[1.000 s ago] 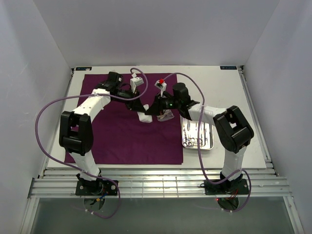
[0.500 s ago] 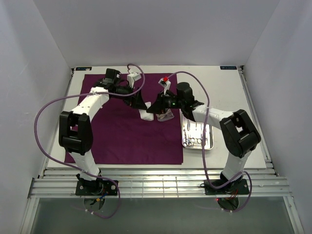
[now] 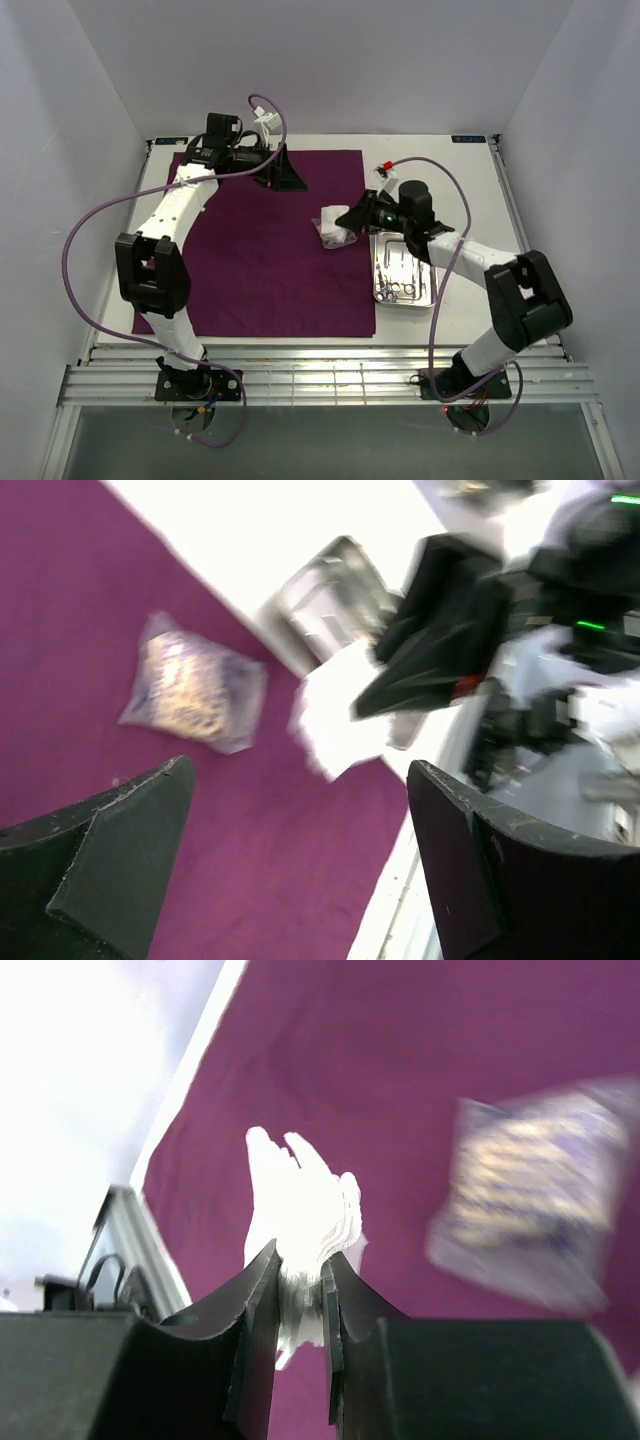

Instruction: Prepare the surgical pack

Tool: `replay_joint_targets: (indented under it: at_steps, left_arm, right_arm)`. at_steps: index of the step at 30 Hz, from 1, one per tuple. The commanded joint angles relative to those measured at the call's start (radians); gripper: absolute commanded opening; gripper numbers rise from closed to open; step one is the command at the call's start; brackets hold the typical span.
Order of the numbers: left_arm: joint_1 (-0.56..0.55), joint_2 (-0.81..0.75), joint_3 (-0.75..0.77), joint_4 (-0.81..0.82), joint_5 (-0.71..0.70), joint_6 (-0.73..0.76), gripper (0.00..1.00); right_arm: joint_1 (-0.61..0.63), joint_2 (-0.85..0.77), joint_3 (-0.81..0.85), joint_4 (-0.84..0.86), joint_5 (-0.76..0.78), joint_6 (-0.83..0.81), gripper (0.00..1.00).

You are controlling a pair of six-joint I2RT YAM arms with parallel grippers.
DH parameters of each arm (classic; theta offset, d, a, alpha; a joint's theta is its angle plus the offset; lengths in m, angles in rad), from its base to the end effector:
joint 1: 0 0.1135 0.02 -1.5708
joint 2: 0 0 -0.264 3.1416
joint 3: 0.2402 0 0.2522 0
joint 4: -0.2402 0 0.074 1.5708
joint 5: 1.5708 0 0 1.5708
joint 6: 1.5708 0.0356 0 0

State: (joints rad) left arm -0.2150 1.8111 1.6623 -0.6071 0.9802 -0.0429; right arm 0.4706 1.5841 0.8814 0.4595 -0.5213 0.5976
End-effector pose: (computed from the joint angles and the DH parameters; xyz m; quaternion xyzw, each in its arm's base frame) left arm 0.3867 -0.1147 0.3286 0.2555 0.7910 -0.4736 0.2911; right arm 0.3048 0.1750 0.2397 -0.1102 0.7696 0.4778 0.4091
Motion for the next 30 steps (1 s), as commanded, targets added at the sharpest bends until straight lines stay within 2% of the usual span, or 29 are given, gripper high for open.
replay_joint_targets:
  at_steps: [1,2,5,8,12,24,30]
  left_arm:
    - [0.002,-0.048,-0.007,-0.048,-0.199,0.035,0.98]
    - [0.002,-0.053,-0.018,-0.054,-0.307,0.037,0.98]
    - [0.002,-0.07,-0.073,-0.066,-0.44,0.077,0.98]
    - [0.002,-0.078,-0.13,-0.066,-0.465,0.058,0.98]
    - [0.002,-0.079,-0.167,-0.066,-0.471,0.008,0.98]
    - [0.002,-0.111,-0.196,-0.062,-0.491,0.025,0.98]
    - [0.002,-0.108,-0.196,-0.06,-0.489,0.028,0.98]
  right_arm:
    - [-0.049,-0.16,-0.088,0.015,0.163,0.079,0.08]
    - [-0.078,-0.197,-0.16,0.013,0.202,0.129,0.08]
    - [-0.125,-0.329,-0.292,-0.027,0.397,0.22,0.08]
    - [-0.147,-0.384,-0.343,-0.064,0.556,0.295,0.08]
    - [-0.162,-0.36,-0.355,-0.107,0.667,0.375,0.08]
    - [-0.198,-0.178,-0.351,0.001,0.689,0.564,0.08]
    - [-0.198,-0.139,-0.395,0.142,0.659,0.611,0.08]
